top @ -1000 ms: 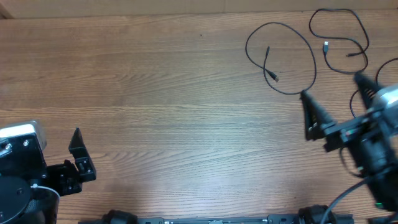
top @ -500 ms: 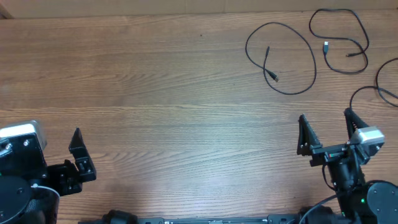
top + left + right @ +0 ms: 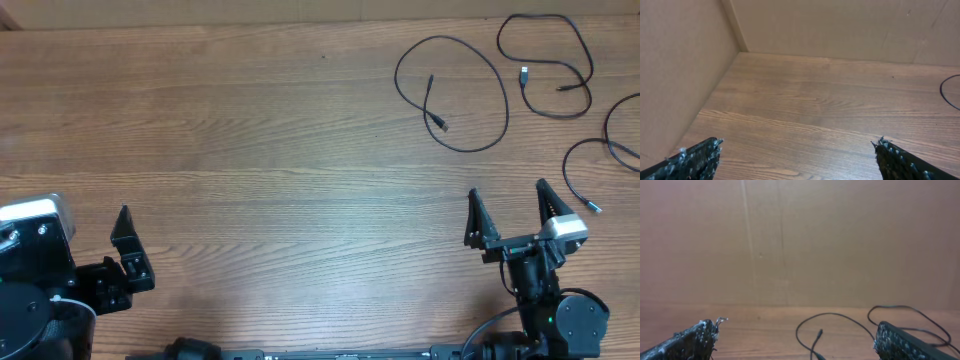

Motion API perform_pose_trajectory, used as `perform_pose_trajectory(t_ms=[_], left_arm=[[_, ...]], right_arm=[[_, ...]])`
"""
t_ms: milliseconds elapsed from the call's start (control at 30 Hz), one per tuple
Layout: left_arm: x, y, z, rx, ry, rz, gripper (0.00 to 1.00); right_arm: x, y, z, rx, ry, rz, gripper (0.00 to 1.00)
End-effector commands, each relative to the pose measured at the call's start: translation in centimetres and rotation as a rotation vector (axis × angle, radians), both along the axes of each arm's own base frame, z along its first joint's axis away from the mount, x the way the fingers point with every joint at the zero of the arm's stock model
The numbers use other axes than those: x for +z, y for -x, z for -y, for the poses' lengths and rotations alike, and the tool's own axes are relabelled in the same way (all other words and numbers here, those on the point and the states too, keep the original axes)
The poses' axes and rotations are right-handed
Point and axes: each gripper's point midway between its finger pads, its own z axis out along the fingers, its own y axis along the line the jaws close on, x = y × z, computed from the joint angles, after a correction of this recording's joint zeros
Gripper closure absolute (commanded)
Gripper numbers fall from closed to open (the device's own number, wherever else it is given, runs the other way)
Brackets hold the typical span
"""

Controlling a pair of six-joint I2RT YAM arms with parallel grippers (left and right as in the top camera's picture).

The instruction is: Untangle cables

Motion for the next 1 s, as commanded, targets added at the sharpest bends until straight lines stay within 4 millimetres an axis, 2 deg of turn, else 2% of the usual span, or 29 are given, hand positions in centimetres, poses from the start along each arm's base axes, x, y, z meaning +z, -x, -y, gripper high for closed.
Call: perform_pose_trajectory(t_ms=[0, 100, 367, 600, 733, 933, 967], left_arm=[[0.1, 0.0, -0.1, -0.005, -0.022, 0.001, 0.01], [0.1, 0.0, -0.1, -0.005, -0.022, 0.001, 0.00], [0.1, 0.0, -0.1, -0.005, -0.021, 0.002, 0.01], [0.1, 0.0, -0.1, -0.005, -0.021, 0.002, 0.01], [0.1, 0.0, -0.1, -0.005, -0.021, 0.002, 0.00], [0.1, 0.0, -0.1, -0.005, -0.021, 0.002, 0.00], [0.1, 0.0, -0.1, -0.005, -0.022, 0.001, 0.00]], right_arm=[[-0.9, -0.4, 0.9, -0.055, -0.012, 0.005, 0.00], [-1.9, -0.8, 0.9, -0.054, -0.013, 0.018, 0.00], [-2.8, -1.2, 0.9, -0.055, -0.014, 0.094, 0.00], [-4.9, -1.5, 2.4, -0.113, -0.011, 0.068, 0.00], [-5.8, -1.3, 2.4, -0.112, -0.011, 0.033, 0.00], [-10.5, -1.5, 2.1, -0.096, -0.015, -0.158, 0.00], [-10.3, -1.5, 1.9, -0.087, -0.017, -0.152, 0.00]])
